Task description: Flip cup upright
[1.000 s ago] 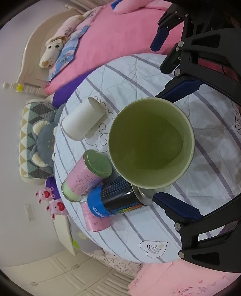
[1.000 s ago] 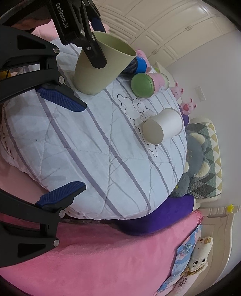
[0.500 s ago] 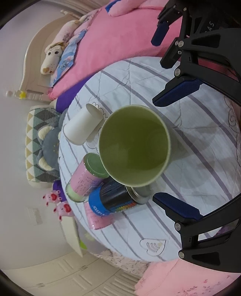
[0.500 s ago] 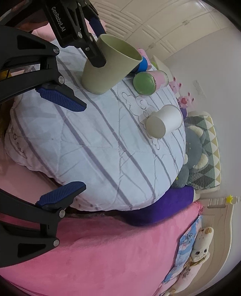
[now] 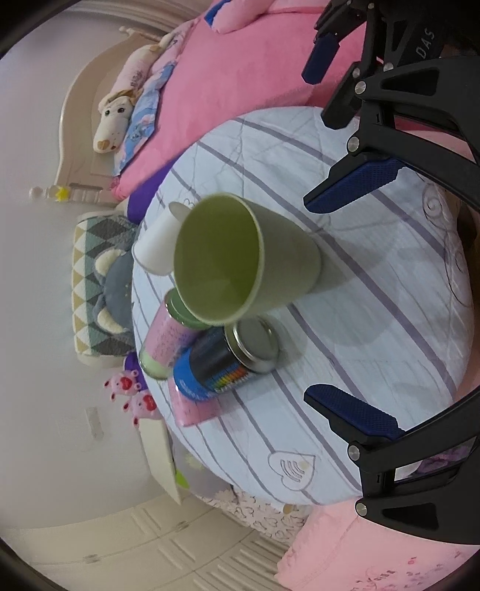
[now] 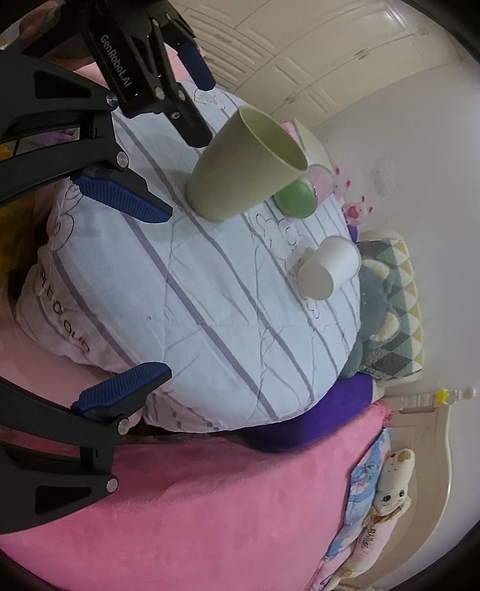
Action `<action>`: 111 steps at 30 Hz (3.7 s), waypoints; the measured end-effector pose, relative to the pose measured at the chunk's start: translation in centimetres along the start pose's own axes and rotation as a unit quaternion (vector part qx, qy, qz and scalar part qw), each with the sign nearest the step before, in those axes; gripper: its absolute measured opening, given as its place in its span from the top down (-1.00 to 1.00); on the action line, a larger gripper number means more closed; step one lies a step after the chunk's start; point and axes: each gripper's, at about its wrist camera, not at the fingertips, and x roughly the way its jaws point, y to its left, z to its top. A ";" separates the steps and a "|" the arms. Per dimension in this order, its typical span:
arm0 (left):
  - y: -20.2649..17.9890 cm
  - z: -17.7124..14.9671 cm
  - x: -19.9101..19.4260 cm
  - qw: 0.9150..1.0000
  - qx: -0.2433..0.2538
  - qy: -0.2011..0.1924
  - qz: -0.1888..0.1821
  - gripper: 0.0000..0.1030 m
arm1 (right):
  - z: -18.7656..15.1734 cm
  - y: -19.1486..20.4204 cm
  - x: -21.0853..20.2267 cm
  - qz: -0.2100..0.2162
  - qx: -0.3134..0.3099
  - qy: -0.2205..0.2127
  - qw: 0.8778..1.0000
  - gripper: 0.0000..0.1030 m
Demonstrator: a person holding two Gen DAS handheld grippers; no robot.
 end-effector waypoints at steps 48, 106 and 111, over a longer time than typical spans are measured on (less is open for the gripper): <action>2.0 -6.4 -1.5 0.980 -0.002 -0.196 0.015 -0.85 | -5.3 2.5 -2.0 0.006 -0.049 -0.213 0.976 -0.54; 2.0 -6.2 -2.7 0.976 -0.001 -0.219 0.013 -0.86 | -5.4 3.2 -2.8 0.011 -0.075 -0.218 0.973 -0.54; 2.0 -6.3 -2.8 0.975 -0.007 -0.222 0.009 -0.90 | -5.5 3.1 -2.8 0.010 -0.076 -0.217 0.973 -0.54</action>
